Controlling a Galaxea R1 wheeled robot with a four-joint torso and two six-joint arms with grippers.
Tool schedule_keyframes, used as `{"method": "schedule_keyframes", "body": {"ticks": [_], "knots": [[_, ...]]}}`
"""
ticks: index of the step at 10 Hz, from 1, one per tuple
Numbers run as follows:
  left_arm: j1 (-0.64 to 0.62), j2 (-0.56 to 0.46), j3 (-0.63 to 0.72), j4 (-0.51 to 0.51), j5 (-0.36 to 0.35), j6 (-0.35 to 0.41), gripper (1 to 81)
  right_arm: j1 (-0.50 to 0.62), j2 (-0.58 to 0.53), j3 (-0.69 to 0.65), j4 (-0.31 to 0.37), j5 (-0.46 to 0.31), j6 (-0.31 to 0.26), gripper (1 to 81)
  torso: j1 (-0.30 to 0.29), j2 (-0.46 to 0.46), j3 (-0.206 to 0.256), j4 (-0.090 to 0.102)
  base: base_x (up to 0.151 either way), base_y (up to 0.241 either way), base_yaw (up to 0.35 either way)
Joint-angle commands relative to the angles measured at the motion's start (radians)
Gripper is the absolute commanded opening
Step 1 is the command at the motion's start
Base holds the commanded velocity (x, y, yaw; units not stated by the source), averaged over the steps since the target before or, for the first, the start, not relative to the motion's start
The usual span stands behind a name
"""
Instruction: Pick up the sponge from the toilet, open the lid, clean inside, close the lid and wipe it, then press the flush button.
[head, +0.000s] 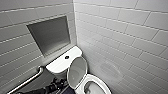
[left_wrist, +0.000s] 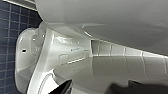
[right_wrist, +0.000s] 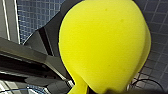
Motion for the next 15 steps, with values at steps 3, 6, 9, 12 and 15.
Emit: {"method": "schedule_keyframes", "body": {"ticks": [3, 6, 9, 12, 15], "knots": [[-0.086, -0.024, 0.096, 0.089, 0.058, -0.004, 81.1, 0.004, -0.019, 0.023, -0.023, -0.049, -0.001, 1.0, 0.000, 0.000, 0.000, 0.000, 0.000, 0.000, 0.000], [-0.058, -0.019, 0.221, 0.201, 0.104, -0.004, 81.1, 0.004, 0.004, -0.006, -0.026, -0.050, -0.001, 1.0, 0.000, 0.000, 0.000, 0.000, 0.000, 0.000, 0.000], [-0.018, -0.057, 0.320, 0.371, 0.121, -0.002, 81.1, 0.009, 0.026, -0.053, -0.023, -0.051, 0.001, 1.0, 0.000, 0.000, 0.000, 0.000, 0.000, 0.000, 0.000], [0.233, -0.144, 0.355, 0.852, 0.113, 0.004, 81.1, 0.011, 0.050, -0.139, -0.020, -0.049, -0.001, 1.0, 0.000, 0.000, 0.000, 0.000, 0.000, 0.000, 0.000], [0.463, -0.165, 0.337, 1.084, 0.115, 0.011, 81.1, 0.006, 0.116, -0.228, -0.011, -0.074, 0.005, 1.0, 0.000, 0.000, 0.000, 0.000, 0.000, 0.000, 0.000]]}}
